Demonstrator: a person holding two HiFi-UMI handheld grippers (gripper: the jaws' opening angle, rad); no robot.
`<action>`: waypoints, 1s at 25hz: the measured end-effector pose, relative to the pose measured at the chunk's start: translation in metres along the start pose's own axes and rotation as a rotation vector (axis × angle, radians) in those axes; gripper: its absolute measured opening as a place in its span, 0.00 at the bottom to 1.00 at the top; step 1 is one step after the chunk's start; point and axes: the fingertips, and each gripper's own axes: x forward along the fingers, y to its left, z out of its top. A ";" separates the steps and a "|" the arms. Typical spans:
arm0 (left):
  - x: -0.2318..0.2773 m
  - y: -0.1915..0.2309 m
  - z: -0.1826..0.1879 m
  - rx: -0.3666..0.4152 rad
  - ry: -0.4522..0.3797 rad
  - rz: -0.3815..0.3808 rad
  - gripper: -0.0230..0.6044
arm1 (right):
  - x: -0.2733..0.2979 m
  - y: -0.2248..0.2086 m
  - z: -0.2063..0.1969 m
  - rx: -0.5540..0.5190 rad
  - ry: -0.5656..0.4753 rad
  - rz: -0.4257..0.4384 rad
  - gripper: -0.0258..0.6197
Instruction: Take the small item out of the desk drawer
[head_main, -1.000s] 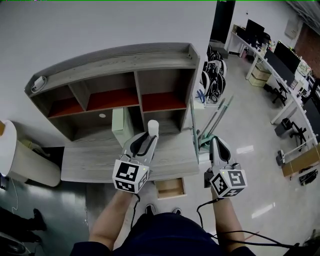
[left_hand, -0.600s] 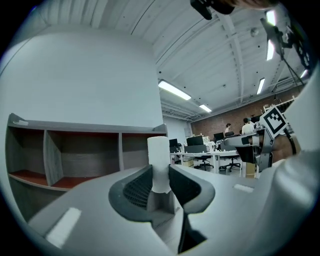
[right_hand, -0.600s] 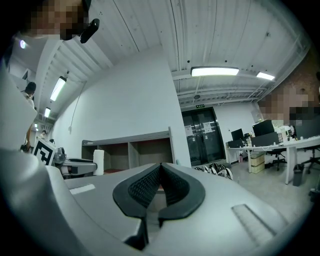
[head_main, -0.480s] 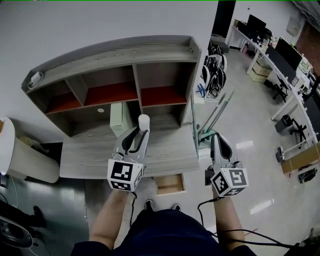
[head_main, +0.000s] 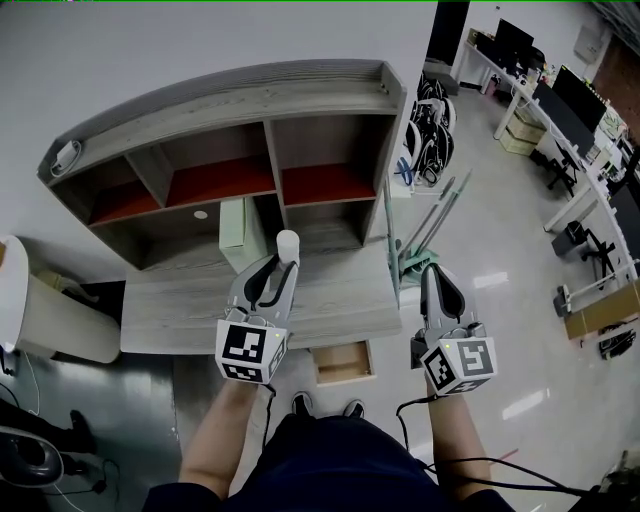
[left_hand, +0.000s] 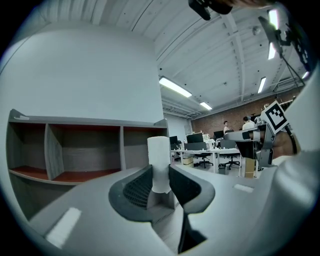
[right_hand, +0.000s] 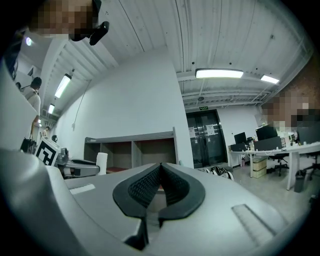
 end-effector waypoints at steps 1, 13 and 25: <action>-0.001 0.001 0.000 0.001 -0.001 0.001 0.21 | 0.000 0.002 0.000 -0.011 0.001 0.002 0.05; -0.003 0.008 -0.009 -0.009 0.012 0.002 0.21 | 0.002 0.011 -0.004 -0.025 0.020 0.020 0.05; 0.001 0.010 -0.014 -0.013 0.024 -0.010 0.21 | 0.006 0.011 -0.008 -0.033 0.031 0.019 0.05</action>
